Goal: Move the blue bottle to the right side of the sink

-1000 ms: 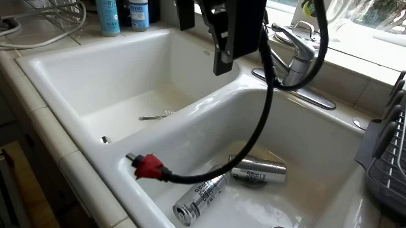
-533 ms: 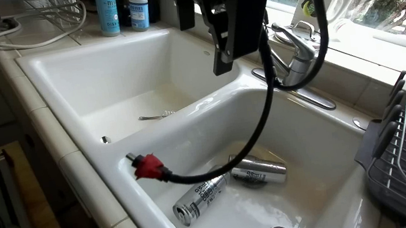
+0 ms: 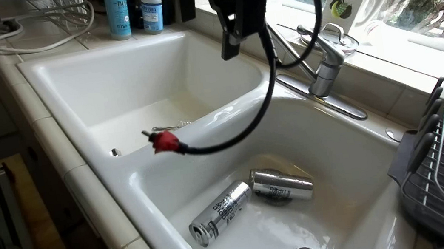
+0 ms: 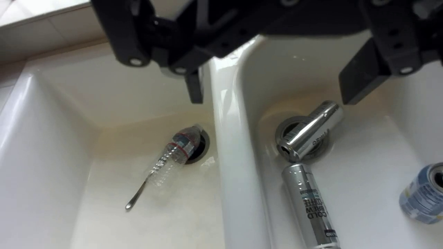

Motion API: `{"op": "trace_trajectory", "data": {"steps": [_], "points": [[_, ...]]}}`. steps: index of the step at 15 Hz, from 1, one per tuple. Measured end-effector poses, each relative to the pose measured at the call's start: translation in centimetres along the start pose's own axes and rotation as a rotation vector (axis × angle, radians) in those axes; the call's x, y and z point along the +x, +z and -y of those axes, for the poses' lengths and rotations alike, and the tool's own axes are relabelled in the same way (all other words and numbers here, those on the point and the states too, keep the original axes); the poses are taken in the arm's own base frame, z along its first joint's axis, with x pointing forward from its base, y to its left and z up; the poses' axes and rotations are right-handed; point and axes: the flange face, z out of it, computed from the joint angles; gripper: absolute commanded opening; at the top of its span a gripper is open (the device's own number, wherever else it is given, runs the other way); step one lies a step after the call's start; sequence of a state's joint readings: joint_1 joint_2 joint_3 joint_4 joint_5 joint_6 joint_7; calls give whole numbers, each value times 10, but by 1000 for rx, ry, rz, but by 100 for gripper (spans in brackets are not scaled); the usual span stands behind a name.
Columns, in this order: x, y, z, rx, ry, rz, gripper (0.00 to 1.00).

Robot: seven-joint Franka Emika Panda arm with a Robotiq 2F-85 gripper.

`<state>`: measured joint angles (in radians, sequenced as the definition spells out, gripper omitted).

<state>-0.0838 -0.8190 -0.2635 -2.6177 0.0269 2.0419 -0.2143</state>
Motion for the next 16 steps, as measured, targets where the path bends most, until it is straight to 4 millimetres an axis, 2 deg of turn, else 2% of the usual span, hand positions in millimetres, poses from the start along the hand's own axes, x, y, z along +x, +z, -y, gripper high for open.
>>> {"op": "trace_trajectory", "data": {"steps": [5, 10, 13, 16], "points": [[12, 5, 76, 46, -257, 10, 100], [14, 3, 159, 106, -541, 10, 100], [16, 0, 199, 139, -706, -31, 100], [22, 8, 234, 194, -802, -108, 100]]}}
